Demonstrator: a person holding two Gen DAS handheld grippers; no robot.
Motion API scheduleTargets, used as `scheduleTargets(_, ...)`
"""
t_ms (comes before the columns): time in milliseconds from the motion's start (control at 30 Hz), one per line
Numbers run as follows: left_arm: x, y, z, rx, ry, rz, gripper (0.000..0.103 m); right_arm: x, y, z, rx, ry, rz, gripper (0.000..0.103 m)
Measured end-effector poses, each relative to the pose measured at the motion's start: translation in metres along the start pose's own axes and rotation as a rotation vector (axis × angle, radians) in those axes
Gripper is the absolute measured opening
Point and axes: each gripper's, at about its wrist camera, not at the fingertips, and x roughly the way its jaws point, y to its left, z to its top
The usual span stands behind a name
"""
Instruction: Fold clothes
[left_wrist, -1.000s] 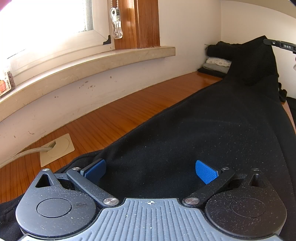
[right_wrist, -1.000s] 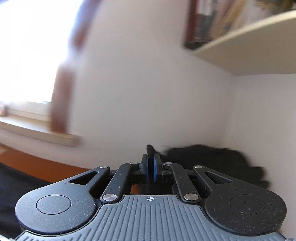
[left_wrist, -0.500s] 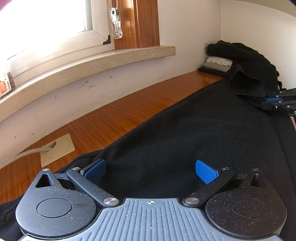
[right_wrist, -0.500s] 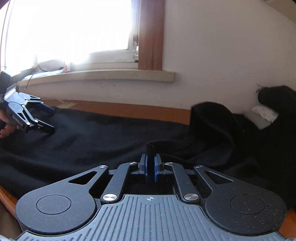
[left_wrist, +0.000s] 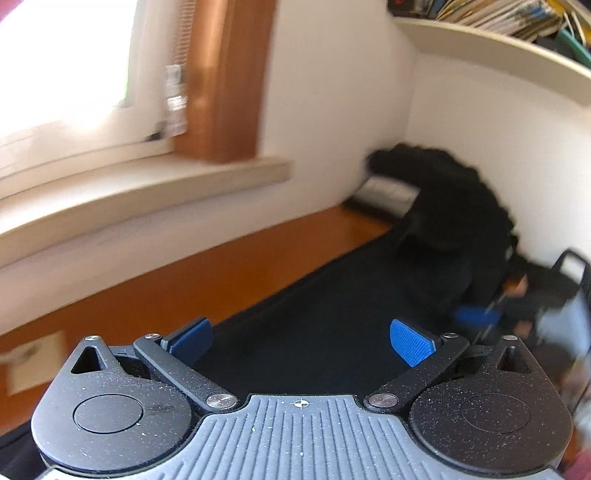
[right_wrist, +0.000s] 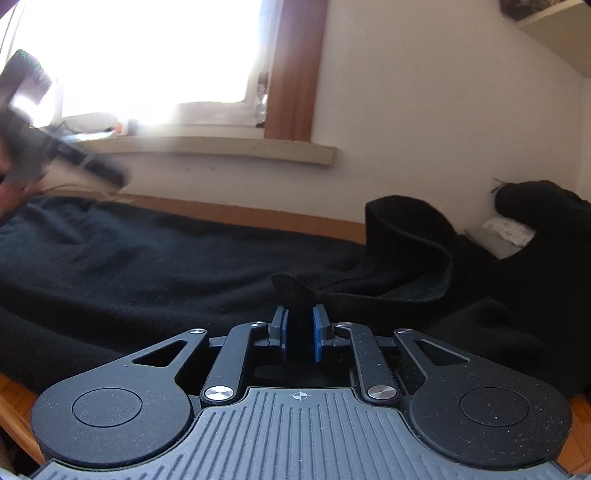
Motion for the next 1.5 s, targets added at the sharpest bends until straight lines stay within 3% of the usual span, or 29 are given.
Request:
scheduleTargets(100,0.036,-0.026,0.028,0.001,-0.015,-0.053,0.103,0.000,0.001,-0.001,-0.004,-0.004,-0.008,0.016)
scheduleTargets(267,0.106,-0.067,0.052,0.123,0.040,-0.053,0.097,-0.001,0.002,-0.003,-0.014,-0.012,-0.015,0.016)
scheduleTargets(367,0.136,-0.079,0.054,0.149,0.069,-0.067,0.084,-0.001,0.003,-0.004,-0.021,-0.017,-0.020,0.016)
scheduleTargets(400,0.145,-0.082,0.055,0.154,0.080,-0.077,0.075,-0.001,0.004,-0.004,-0.023,-0.018,-0.021,0.016)
scheduleTargets(567,0.162,-0.083,0.055,0.076,0.072,-0.197,0.075,-0.002,0.006,-0.005,-0.033,-0.026,-0.029,0.016)
scheduleTargets(667,0.169,-0.085,0.056,0.060,0.063,-0.182,0.074,-0.003,0.007,-0.006,-0.039,-0.030,-0.033,0.015)
scheduleTargets(733,0.172,-0.083,0.058,0.052,0.050,-0.142,0.063,-0.004,0.005,-0.007,-0.029,-0.041,-0.028,0.014)
scheduleTargets(767,0.172,-0.080,0.059,0.034,0.040,-0.137,0.045,-0.005,0.004,-0.007,-0.023,-0.047,-0.025,0.014)
scheduleTargets(800,0.171,-0.076,0.061,0.017,0.031,-0.133,0.019,-0.006,0.003,-0.008,-0.016,-0.053,-0.021,0.008)
scheduleTargets(867,0.161,-0.062,0.065,-0.017,0.007,-0.138,0.009,-0.008,0.001,-0.009,-0.003,-0.068,-0.012,0.007)
scheduleTargets(1067,0.122,-0.020,0.078,-0.056,-0.030,-0.134,0.009,-0.034,-0.017,-0.008,0.102,-0.172,0.071,0.006)
scheduleTargets(1200,0.107,-0.003,0.072,-0.082,0.000,-0.132,0.009,-0.069,-0.017,0.002,0.126,-0.259,0.139,0.006)
scheduleTargets(1300,0.108,0.003,0.059,-0.104,0.078,-0.100,0.013,-0.062,-0.007,0.000,0.066,-0.188,0.152,0.007)
scheduleTargets(1367,0.105,0.008,0.049,-0.118,0.093,-0.082,0.022,-0.053,0.002,-0.006,0.023,-0.131,0.150,0.010)
scheduleTargets(1433,0.099,0.013,0.040,-0.137,0.093,-0.067,0.041,-0.049,0.011,-0.011,0.012,-0.098,0.171,0.013)
scheduleTargets(1500,0.093,0.019,0.035,-0.161,0.081,-0.053,0.052,-0.049,0.021,-0.015,-0.011,-0.087,0.179,0.021)
